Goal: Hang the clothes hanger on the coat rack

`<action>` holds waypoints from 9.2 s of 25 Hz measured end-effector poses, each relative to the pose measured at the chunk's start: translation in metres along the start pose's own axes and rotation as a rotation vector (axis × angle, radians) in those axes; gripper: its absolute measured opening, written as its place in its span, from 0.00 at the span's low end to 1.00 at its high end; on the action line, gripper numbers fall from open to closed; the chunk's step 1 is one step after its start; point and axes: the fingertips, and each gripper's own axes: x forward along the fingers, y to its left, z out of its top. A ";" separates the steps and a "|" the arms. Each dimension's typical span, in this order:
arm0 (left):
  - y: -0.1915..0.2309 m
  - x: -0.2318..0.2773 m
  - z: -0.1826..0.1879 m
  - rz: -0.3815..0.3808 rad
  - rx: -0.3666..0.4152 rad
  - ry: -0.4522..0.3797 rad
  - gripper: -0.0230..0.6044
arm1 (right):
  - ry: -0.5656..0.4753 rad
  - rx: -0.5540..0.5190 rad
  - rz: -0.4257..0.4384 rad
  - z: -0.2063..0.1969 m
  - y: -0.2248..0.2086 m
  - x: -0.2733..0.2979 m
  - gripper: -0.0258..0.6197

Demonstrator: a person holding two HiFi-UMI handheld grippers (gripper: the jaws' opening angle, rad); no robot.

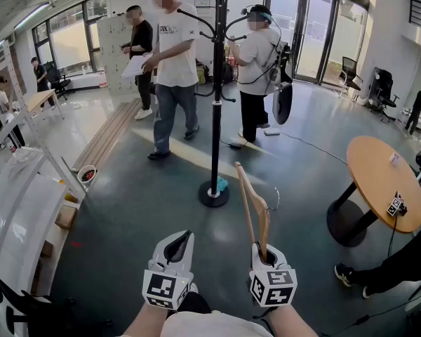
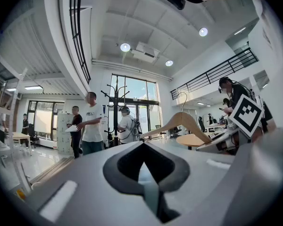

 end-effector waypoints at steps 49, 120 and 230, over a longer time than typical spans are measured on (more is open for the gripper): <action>0.173 0.149 -0.026 -0.072 -0.053 0.064 0.04 | 0.060 0.136 -0.154 0.066 -0.022 0.178 0.08; 0.384 0.549 -0.041 0.036 -0.046 0.035 0.04 | 0.056 -0.065 0.032 0.416 -0.165 0.660 0.08; 0.092 0.130 0.011 0.000 -0.040 -0.014 0.04 | -0.215 -0.073 0.042 0.109 -0.009 0.145 0.08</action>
